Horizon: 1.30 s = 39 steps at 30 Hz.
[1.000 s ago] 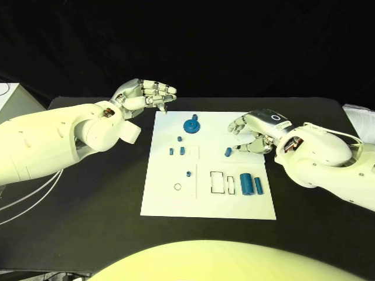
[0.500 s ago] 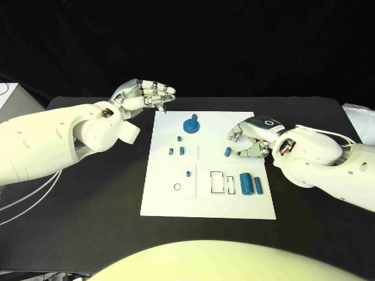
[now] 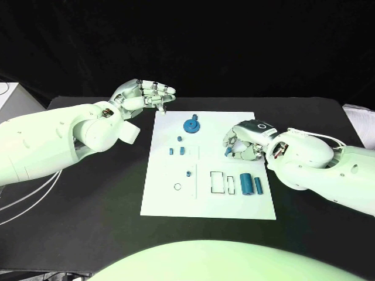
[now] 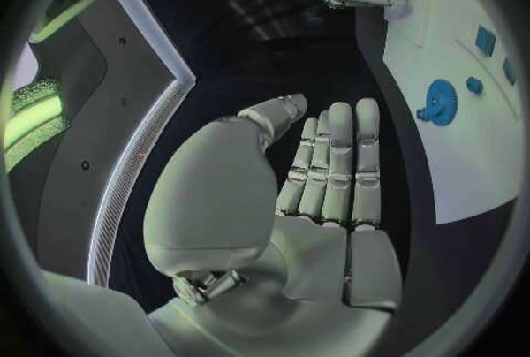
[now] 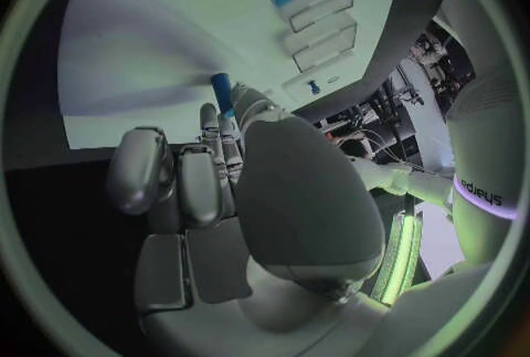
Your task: Assemble the parts on the task board
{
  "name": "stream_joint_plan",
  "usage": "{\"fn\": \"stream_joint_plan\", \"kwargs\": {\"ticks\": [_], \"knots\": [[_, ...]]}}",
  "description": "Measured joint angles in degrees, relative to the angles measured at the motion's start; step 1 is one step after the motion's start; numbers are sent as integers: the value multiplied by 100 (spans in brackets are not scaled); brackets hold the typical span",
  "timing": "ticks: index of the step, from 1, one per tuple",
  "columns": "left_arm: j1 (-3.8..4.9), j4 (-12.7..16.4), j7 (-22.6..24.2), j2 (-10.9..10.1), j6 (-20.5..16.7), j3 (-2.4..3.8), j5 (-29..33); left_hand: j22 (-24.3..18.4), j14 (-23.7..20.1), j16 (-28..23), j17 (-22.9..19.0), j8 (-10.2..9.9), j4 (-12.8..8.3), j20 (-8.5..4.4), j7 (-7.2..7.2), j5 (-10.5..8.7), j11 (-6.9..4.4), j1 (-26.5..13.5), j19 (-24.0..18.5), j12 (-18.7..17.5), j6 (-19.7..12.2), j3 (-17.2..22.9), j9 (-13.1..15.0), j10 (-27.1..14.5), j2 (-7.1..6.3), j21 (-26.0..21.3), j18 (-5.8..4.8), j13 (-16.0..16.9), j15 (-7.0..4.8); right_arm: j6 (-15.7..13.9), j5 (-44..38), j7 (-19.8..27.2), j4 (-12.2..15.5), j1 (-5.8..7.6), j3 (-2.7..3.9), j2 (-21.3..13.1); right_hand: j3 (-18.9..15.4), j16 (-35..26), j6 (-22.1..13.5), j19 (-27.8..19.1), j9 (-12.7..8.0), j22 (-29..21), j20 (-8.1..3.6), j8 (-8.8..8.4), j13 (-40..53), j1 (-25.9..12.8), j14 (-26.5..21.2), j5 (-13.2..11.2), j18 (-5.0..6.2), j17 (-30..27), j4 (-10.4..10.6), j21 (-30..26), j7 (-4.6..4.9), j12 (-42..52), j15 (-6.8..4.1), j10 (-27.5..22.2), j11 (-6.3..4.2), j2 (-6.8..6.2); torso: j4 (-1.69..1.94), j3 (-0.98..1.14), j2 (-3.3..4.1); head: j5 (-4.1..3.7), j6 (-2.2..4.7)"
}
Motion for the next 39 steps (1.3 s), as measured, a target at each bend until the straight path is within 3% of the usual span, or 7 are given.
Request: {"fn": "stream_joint_plan", "kwargs": {"ticks": [5,9,21,23,27,34,39], "knots": [[0,4,-6,-6,1,0,0,-6,0,0,0,21,0,0,0,0,0,0,0,0,0,0,0,-42,0,0,0,0,0,16,-5,1,-15,-10,-2,17,467,57,201,60,26,148,-20,88,-2,-46,-15,-68,0,63,-24,133,-69,-134,-57,291,-57,-46,0,-1,-2,2,0],[0,5,-11,-10,1,0,1,-6,0,0,0,21,0,0,0,0,0,0,0,0,0,0,0,-42,0,0,0,0,0,27,-18,0,-30,-12,0,31,783,57,233,60,50,201,-20,119,3,-83,-17,-132,0,66,-37,152,-65,-244,-59,410,-91,-131,-3,1,-3,3,0],[0,9,-28,-13,3,0,1,-6,0,0,1,21,0,0,20,0,0,0,0,0,-21,0,1,-41,0,0,0,1,0,17,-83,-20,-52,-38,5,76,1131,78,292,81,89,269,-40,179,6,-144,3,-136,0,72,-114,219,-82,-355,-79,537,-87,-192,-6,5,-3,-7,0],[0,9,-31,-13,3,0,1,-6,0,0,1,21,0,0,20,0,0,0,0,0,-21,0,1,-41,0,0,0,1,0,-13,-90,-29,-49,-46,5,77,1207,78,352,104,103,326,-64,221,7,-177,-16,-132,-88,76,-146,287,-95,-371,-99,609,-101,-226,-5,7,-3,-7,0],[0,9,-37,-13,4,0,1,-5,0,0,1,21,0,0,20,0,0,0,0,0,-20,0,1,-41,0,0,0,1,0,-107,-91,-67,-21,-66,-3,69,1397,117,430,154,173,466,-90,317,42,-179,-17,-102,-89,140,-262,422,-118,-401,-139,672,-76,-229,-5,6,-3,-8,0],[0,8,-46,-12,6,0,2,-12,0,0,1,21,0,0,20,0,0,0,0,0,-21,0,1,-41,0,0,0,1,0,-296,-28,-164,140,-78,-5,-30,1554,122,444,183,186,540,-102,397,49,-176,-17,-18,-89,157,-413,488,-132,-477,-139,708,-40,-234,-5,4,-7,-7,0],[1,-2,-52,-11,8,0,2,-11,0,0,1,21,0,0,20,0,0,0,0,0,-20,0,2,-41,0,0,1,1,0,-440,48,-209,315,12,38,-127,1595,145,443,183,267,554,-101,432,66,-261,-17,-18,-89,170,-455,520,-133,-510,-139,734,-14,-241,-8,1,-13,-3,0]]}}
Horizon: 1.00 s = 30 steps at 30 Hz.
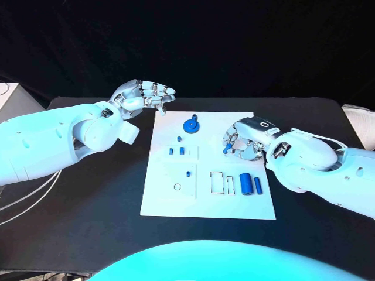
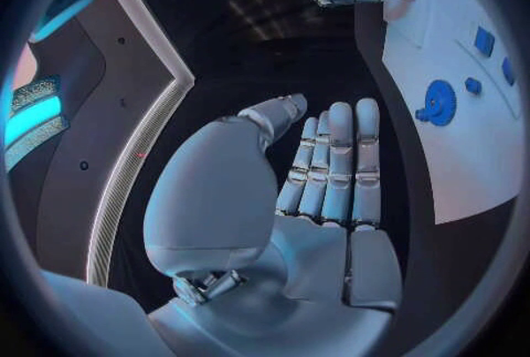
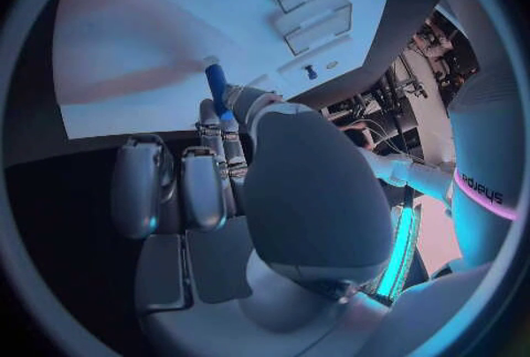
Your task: Assemble the parts on the task board
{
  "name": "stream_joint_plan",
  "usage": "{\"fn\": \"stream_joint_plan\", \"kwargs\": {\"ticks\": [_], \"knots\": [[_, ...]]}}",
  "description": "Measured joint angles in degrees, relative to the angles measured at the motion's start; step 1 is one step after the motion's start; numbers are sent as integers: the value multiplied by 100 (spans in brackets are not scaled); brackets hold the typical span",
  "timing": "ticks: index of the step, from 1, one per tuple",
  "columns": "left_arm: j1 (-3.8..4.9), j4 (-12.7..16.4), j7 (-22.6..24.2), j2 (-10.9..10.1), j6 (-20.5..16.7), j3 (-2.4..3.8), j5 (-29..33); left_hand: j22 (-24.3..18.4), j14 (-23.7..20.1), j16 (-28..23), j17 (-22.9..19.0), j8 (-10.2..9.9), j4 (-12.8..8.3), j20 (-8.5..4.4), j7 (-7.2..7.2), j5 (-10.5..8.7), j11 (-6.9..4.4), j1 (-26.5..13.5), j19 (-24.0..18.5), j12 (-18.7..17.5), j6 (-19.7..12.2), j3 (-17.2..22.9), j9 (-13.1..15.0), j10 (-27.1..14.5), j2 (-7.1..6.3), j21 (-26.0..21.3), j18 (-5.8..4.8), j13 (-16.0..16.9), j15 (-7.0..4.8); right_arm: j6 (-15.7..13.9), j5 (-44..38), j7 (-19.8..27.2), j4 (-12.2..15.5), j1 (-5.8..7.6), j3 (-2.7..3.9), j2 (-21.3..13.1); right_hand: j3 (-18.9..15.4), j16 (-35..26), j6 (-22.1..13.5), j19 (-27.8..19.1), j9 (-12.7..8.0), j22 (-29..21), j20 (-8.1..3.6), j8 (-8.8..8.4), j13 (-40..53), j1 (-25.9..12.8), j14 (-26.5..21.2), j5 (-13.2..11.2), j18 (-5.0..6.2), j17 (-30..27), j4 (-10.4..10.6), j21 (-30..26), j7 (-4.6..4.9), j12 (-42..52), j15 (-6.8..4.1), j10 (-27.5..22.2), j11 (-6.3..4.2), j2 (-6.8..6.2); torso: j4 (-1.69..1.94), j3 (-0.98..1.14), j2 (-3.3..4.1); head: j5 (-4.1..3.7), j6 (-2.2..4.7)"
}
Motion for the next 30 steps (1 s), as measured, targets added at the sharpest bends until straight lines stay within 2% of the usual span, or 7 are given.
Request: {"fn": "stream_joint_plan", "kwargs": {"ticks": [8,14,19,25,30], "knots": [[0,-26,-6,10,1,0,6,-6,0,0,0,0,16,0,0,0,0,0,0,0,0,-16,-4,0,0,-38,0,0,0,-229,104,-18,331,130,65,-173,31,0,-2,0,3,0,0,0,14,-68,0,0,0,15,-32,32,-1,-29,0,0,0,8,1,-1,-4,31,0],[0,-37,-8,35,4,0,14,-6,0,0,0,0,16,0,0,0,0,0,0,0,0,-16,-5,0,0,-38,0,0,0,-351,179,-8,488,131,74,-22,34,0,-12,0,46,-1,0,-1,9,-91,0,-1,0,18,-36,32,-10,-30,0,1,0,-4,-5,-1,-3,80,0],[-1,-38,-9,54,9,0,20,-6,0,0,0,0,16,0,0,0,0,0,0,0,0,-16,-5,0,0,-38,0,0,0,-396,222,22,570,-3,52,230,64,0,-14,0,111,-2,0,-2,4,-97,0,-1,1,-1,-66,32,-10,-65,0,1,0,-9,-5,-1,1,110,0],[-1,-40,-12,65,17,0,25,-6,0,0,0,0,16,0,0,0,0,0,0,0,0,-16,-4,0,0,-38,0,0,0,-410,235,90,618,-252,8,603,101,0,-24,-1,117,-2,0,27,-3,-112,0,-3,0,-28,-103,32,-18,-70,0,1,0,-25,3,-1,9,163,0],[-1,-45,-14,93,22,0,29,-6,0,0,0,0,16,0,0,0,0,0,0,0,0,-16,-4,1,0,-38,0,1,0,-405,235,141,592,-364,-33,831,120,0,-51,-1,135,-2,0,29,-2,-143,0,-5,0,-69,-119,9,8,-110,1,30,9,-38,8,-3,11,191,0]]}}
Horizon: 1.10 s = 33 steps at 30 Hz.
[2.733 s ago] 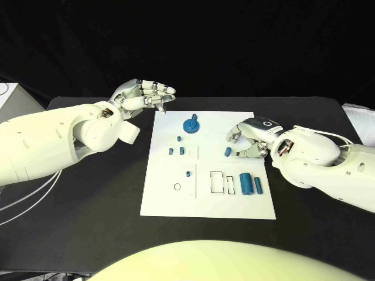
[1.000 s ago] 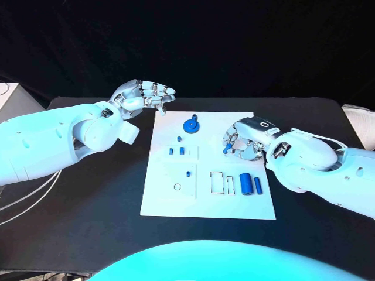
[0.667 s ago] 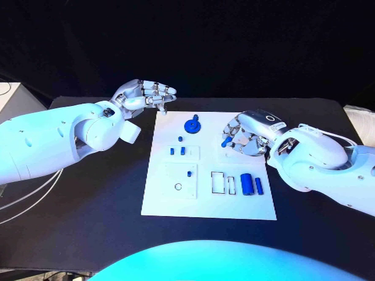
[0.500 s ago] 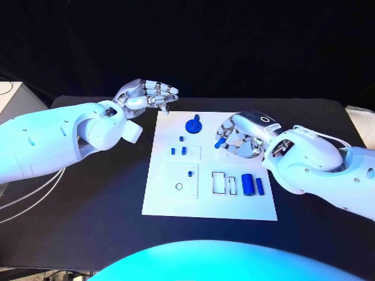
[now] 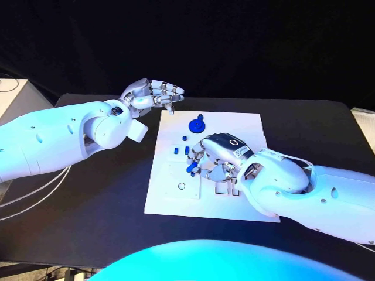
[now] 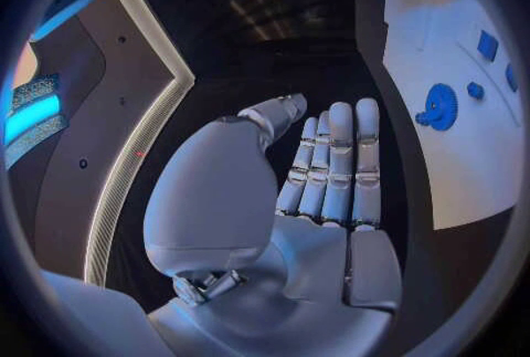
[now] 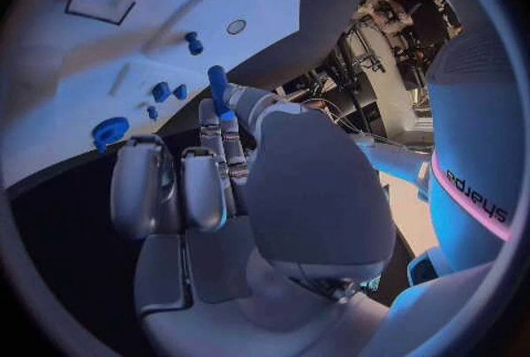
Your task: Assemble the parts on the task board
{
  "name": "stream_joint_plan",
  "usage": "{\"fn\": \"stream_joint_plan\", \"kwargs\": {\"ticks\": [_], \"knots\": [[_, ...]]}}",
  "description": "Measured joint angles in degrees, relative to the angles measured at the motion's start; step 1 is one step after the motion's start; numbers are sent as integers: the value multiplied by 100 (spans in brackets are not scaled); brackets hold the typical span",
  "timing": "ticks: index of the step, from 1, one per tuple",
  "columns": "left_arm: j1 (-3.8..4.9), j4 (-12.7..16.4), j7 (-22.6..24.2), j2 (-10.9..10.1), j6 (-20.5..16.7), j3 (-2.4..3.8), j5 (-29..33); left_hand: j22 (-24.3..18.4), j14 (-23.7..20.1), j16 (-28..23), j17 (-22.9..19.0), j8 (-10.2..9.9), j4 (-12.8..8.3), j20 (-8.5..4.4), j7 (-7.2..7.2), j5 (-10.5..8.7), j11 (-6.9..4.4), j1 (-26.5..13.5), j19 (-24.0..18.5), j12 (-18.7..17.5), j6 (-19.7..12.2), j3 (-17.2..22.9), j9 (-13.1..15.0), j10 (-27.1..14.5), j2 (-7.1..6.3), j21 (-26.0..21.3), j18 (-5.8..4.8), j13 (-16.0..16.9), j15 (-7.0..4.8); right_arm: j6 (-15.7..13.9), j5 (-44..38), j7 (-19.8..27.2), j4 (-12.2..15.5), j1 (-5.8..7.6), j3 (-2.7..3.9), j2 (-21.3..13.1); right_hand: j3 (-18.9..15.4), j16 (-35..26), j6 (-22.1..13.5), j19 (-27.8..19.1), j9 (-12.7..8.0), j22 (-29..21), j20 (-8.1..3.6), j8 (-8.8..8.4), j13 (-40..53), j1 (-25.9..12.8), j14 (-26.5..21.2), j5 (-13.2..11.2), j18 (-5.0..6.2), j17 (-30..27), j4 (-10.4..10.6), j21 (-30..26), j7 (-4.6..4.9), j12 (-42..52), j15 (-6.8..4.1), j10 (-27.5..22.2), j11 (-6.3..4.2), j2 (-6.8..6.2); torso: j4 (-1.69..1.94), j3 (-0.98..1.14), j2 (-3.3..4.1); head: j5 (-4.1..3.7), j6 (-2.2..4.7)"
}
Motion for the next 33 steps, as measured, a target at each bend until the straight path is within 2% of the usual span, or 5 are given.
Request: {"fn": "stream_joint_plan", "kwargs": {"ticks": [9,14,33], "knots": [[-1,-13,-8,30,19,-1,4,-9,0,0,0,0,0,0,0,0,21,0,0,0,0,0,1,-21,0,0,0,0,0,26,-7,66,-95,-155,-47,249,38,0,-19,0,3,-1,0,0,7,-52,0,-12,0,0,-7,0,-1,-1,0,1,-1,5,-3,-4,0,57,0],[-1,-15,-14,31,29,-1,6,-9,0,0,0,0,0,0,0,0,20,0,0,0,0,0,1,-20,0,0,0,0,0,73,-14,84,-189,-217,-75,341,38,0,-22,0,4,-1,0,-1,7,-50,0,-3,0,0,-7,-27,-3,-10,0,1,-1,7,-4,3,0,78,0],[-1,-20,-35,31,43,-2,11,-15,0,0,0,0,16,0,0,0,-1,0,0,0,0,-16,2,-41,0,0,0,0,0,377,-110,62,-335,-282,-115,435,70,0,-55,-1,32,-17,0,-19,6,-53,0,4,0,-36,-40,-49,-4,-52,0,1,-1,11,-7,14,5,87,0]]}}
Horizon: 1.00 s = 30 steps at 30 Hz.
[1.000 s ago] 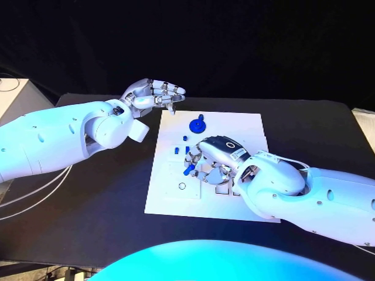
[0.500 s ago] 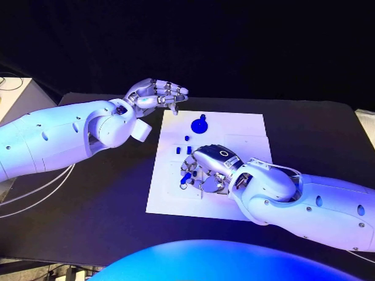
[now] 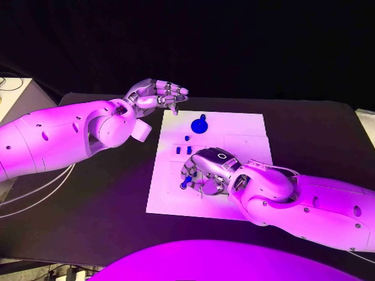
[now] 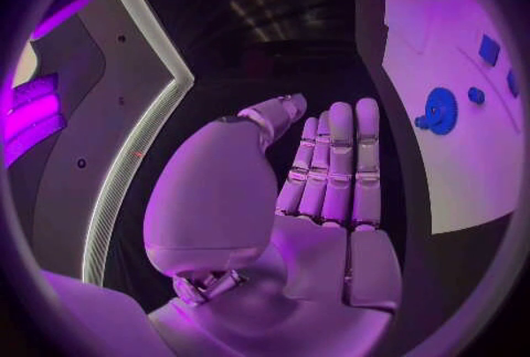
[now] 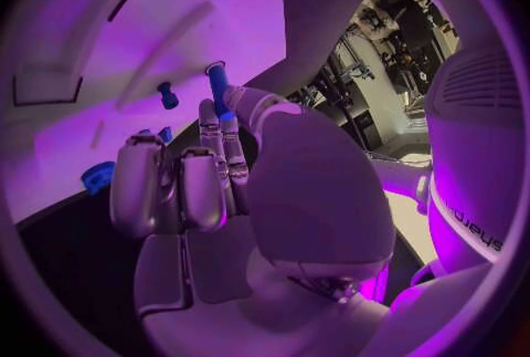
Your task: Assemble the parts on the task board
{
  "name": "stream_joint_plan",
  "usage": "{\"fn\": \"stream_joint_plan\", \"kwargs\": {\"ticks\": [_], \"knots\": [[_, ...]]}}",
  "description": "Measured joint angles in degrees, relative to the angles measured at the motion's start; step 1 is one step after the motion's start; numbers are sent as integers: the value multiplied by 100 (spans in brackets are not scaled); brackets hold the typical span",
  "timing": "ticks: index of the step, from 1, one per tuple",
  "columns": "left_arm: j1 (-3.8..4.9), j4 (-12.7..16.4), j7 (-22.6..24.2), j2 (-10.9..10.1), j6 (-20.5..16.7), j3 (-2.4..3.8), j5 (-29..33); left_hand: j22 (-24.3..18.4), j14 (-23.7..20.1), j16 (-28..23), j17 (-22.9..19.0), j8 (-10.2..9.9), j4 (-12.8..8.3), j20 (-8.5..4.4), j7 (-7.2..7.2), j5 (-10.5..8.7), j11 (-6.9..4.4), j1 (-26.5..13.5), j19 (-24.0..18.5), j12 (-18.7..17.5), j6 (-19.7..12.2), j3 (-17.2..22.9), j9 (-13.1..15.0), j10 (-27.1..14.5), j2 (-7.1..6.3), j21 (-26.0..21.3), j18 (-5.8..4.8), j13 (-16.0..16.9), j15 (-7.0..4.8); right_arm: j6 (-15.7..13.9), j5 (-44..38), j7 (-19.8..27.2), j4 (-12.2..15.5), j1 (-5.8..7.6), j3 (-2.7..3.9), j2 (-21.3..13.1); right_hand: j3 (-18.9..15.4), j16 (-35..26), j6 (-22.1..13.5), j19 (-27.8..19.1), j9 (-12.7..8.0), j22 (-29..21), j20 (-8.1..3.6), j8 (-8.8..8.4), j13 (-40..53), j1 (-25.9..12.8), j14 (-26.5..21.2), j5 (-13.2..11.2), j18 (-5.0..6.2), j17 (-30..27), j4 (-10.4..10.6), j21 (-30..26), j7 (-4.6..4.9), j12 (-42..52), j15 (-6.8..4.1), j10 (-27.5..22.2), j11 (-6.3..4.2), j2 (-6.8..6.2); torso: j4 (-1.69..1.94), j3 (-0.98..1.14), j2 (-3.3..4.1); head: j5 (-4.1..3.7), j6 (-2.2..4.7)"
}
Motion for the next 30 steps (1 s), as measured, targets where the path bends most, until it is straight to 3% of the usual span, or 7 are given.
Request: {"fn": "stream_joint_plan", "kwargs": {"ticks": [27,30], "knots": [[0,4,-26,-6,4,0,6,-5,0,0,0,0,0,0,0,0,0,0,0,0,0,0,-6,1,0,0,0,0,0,103,-385,-163,-105,-100,4,152,23,-40,-12,0,7,-52,0,6,4,-65,1,-24,1,-80,-25,-76,29,-40,1,21,-21,-13,3,-10,1,10,0],[0,2,-28,-6,4,0,6,-5,0,0,0,0,0,0,0,0,0,0,0,0,0,0,-6,1,0,0,0,0,0,108,-433,-166,-107,-107,2,158,56,-66,-157,-53,35,-125,53,-31,6,-210,2,-23,1,-121,-57,-190,113,-145,1,42,-41,-90,1,-12,-2,12,0]]}}
